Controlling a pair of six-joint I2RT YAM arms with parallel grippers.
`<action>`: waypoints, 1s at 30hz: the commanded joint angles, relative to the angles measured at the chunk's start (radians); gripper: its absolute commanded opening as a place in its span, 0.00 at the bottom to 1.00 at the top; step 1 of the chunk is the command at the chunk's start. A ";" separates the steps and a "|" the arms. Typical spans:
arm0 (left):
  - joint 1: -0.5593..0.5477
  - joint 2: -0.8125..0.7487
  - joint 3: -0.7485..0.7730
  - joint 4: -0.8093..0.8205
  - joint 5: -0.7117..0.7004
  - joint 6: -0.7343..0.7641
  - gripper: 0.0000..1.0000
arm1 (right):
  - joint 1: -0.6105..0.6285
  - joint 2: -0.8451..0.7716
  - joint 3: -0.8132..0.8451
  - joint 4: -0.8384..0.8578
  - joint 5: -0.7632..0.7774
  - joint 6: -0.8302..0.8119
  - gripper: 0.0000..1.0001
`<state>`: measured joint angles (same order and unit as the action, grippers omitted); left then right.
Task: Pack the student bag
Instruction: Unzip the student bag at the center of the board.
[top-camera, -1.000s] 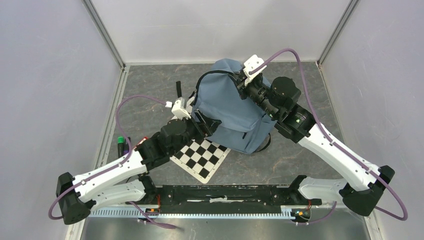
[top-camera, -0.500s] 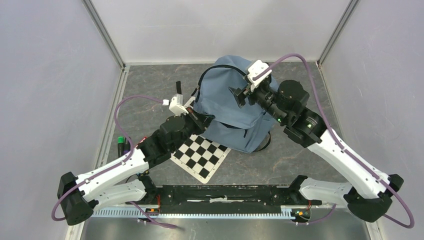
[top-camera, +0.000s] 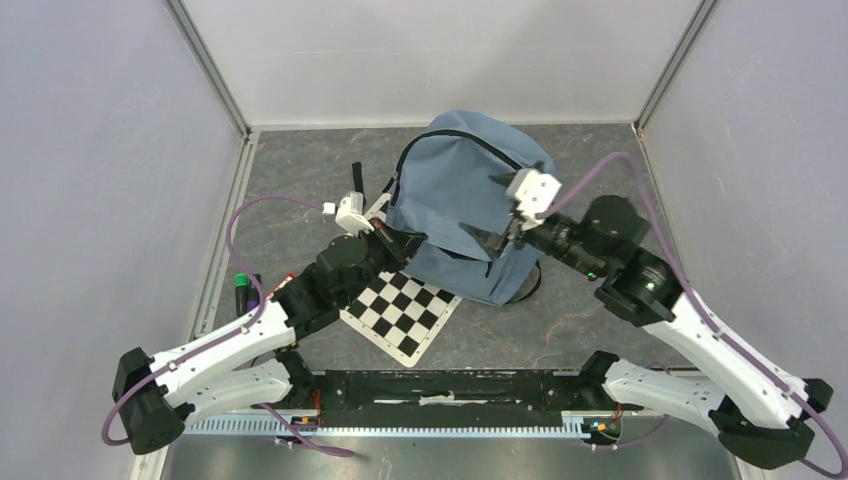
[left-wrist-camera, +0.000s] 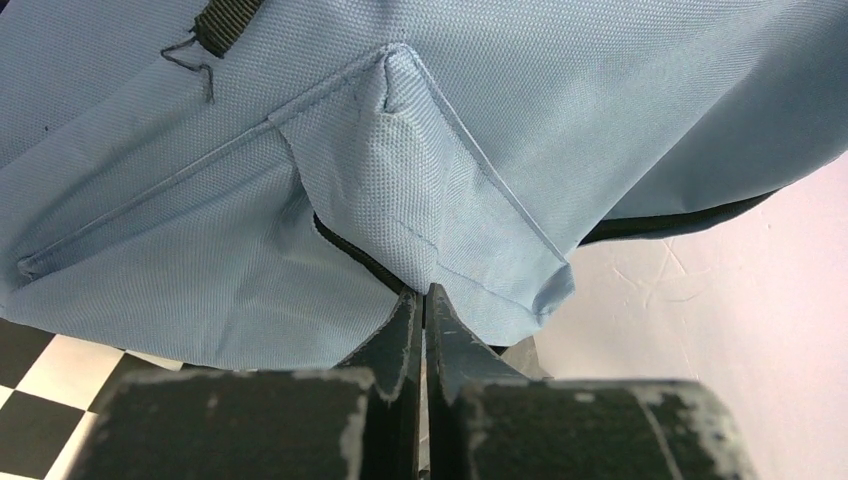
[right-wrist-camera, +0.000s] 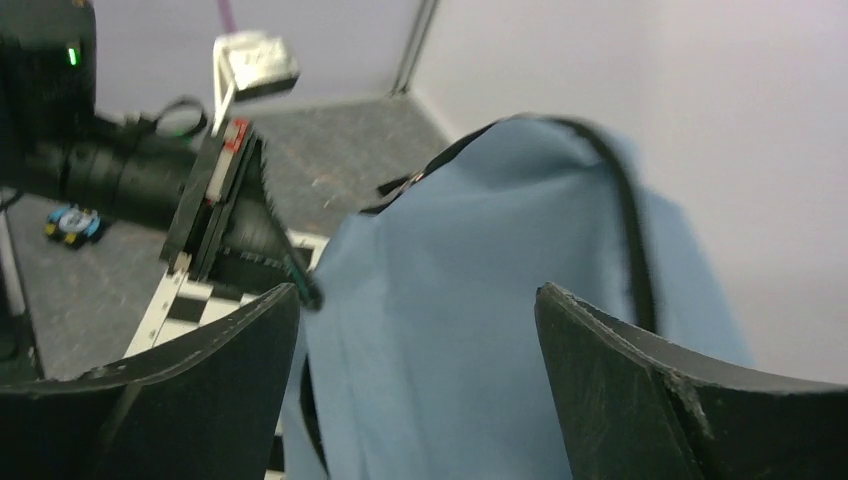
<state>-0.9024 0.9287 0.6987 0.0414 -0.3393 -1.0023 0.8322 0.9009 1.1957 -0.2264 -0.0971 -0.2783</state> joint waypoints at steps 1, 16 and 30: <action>0.010 -0.040 -0.013 0.034 -0.035 -0.024 0.02 | 0.042 0.053 -0.082 -0.007 -0.019 -0.019 0.90; 0.011 -0.094 -0.036 -0.002 -0.040 -0.025 0.02 | 0.108 0.125 -0.266 0.040 0.252 -0.081 0.73; 0.011 -0.114 -0.045 -0.035 -0.053 -0.010 0.22 | 0.167 0.190 -0.385 0.077 0.310 -0.082 0.66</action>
<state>-0.9024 0.8440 0.6613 -0.0147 -0.3389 -1.0061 0.9810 1.0561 0.8318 -0.0895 0.1974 -0.3653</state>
